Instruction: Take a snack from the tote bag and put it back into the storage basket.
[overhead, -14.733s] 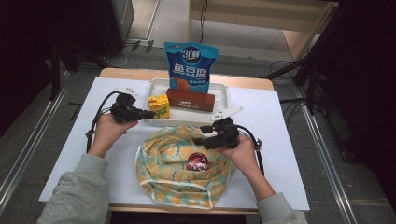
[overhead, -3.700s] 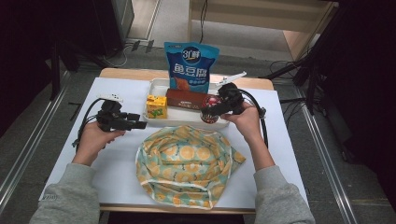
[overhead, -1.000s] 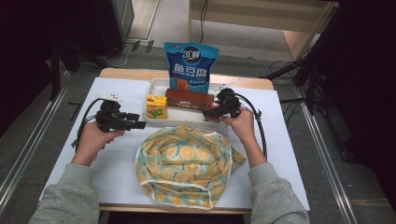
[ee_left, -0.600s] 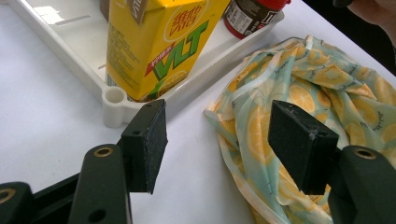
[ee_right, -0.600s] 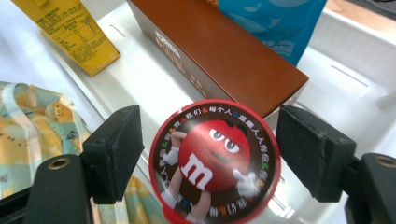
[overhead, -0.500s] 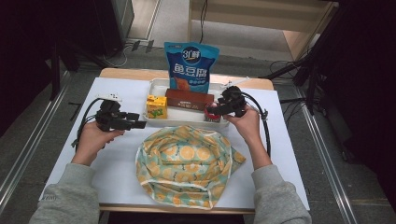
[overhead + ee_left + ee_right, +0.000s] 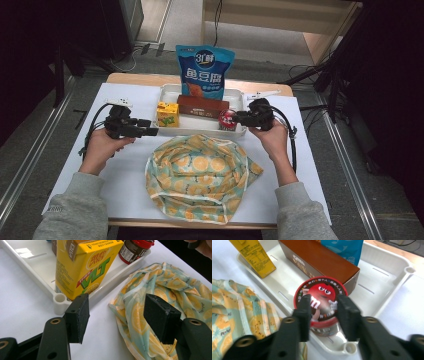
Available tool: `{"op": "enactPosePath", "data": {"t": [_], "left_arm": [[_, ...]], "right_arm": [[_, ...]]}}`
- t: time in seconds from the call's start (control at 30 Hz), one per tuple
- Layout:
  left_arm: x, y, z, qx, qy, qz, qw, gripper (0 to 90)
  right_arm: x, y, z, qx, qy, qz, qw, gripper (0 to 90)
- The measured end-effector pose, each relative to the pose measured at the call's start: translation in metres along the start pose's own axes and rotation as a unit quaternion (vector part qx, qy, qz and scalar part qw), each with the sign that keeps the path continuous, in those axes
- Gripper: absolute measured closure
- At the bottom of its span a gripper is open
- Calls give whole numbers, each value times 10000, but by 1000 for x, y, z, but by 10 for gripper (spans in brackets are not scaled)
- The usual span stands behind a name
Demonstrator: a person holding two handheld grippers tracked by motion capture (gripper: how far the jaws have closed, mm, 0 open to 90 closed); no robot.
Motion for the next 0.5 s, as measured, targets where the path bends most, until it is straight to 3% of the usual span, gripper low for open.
{"op": "enactPosePath", "data": {"t": [0.1, 0.17, 0.5], "left_arm": [[0, 0, 1, -15, -10, 3, 10000, 381], [0, 1, 1, -18, -11, -9, 10000, 381], [-2, 1, 1, -4, -8, -82, 10000, 383]], "right_arm": [[4, 3, 2, -22, 34, -7, 10000, 861], [7, 4, 4, -71, 43, 18, 10000, 900], [23, -1, 9, -76, 65, 303, 9995, 900]]}}
Point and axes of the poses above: each handheld gripper's, and its own axes: y roughly backward along the jaws, x roughly out of its underside, z roughly to its left, the point moved 9 cm from there along -y, roughly forward along the jaws, and after that the axes turned 4 degrees about y, right-handed, at the moved point
